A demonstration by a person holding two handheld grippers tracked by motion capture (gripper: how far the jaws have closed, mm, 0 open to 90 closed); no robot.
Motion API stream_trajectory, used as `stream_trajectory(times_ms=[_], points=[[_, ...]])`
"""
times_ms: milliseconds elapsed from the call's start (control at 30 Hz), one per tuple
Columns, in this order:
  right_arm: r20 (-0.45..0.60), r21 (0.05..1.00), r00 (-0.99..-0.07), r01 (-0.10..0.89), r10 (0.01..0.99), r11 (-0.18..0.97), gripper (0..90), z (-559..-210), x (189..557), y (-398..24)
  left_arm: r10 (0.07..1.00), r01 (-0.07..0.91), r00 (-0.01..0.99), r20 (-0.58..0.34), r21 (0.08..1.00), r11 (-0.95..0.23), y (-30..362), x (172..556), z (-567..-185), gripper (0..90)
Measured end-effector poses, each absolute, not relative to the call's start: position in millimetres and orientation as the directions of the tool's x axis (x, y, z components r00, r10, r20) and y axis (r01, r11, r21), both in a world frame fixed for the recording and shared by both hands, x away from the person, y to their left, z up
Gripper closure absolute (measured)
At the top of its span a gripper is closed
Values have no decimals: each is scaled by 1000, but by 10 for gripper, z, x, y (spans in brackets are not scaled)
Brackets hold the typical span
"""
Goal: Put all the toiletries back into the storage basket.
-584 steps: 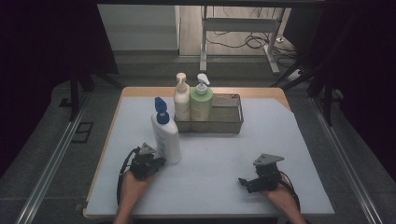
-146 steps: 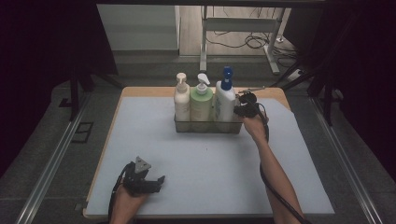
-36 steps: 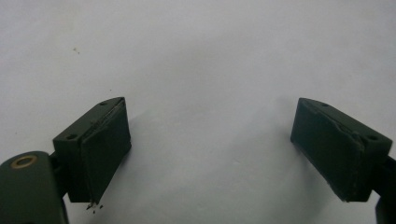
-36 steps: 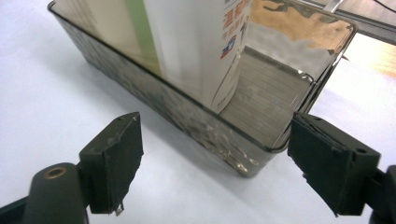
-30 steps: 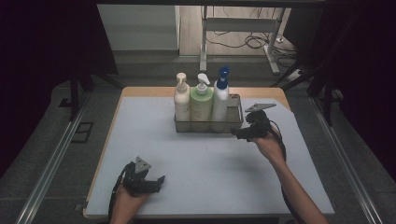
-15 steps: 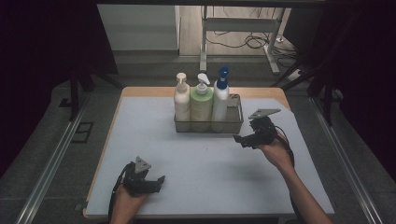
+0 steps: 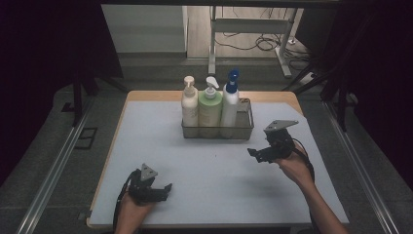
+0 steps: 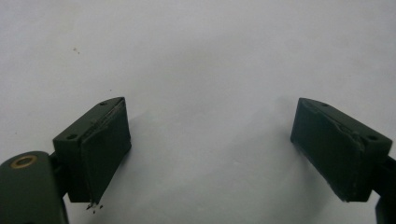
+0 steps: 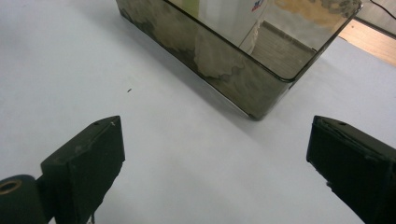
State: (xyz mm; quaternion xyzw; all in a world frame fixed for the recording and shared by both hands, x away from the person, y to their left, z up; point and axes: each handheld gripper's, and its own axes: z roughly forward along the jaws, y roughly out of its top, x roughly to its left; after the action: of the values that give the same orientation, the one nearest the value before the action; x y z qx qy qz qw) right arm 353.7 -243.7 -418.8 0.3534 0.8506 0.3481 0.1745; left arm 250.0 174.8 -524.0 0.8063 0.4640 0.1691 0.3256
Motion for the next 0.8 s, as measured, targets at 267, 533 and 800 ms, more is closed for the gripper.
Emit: stream_trajectory(times_ms=[267,533,800], points=[[-36,720,-687,486,725,496,42,-4195,3437,-2523,858,638,512,-30,682,-357,1748,2501,-5240,116],[-41,715,-696,481,717,507,43,-4231,3340,-2588,858,638,512,-30,682,-357,1748,2500,-5240,116],[-47,709,-708,473,705,523,31,-4291,3235,-2618,857,637,514,-27,682,-360,1749,2501,-5239,116]])
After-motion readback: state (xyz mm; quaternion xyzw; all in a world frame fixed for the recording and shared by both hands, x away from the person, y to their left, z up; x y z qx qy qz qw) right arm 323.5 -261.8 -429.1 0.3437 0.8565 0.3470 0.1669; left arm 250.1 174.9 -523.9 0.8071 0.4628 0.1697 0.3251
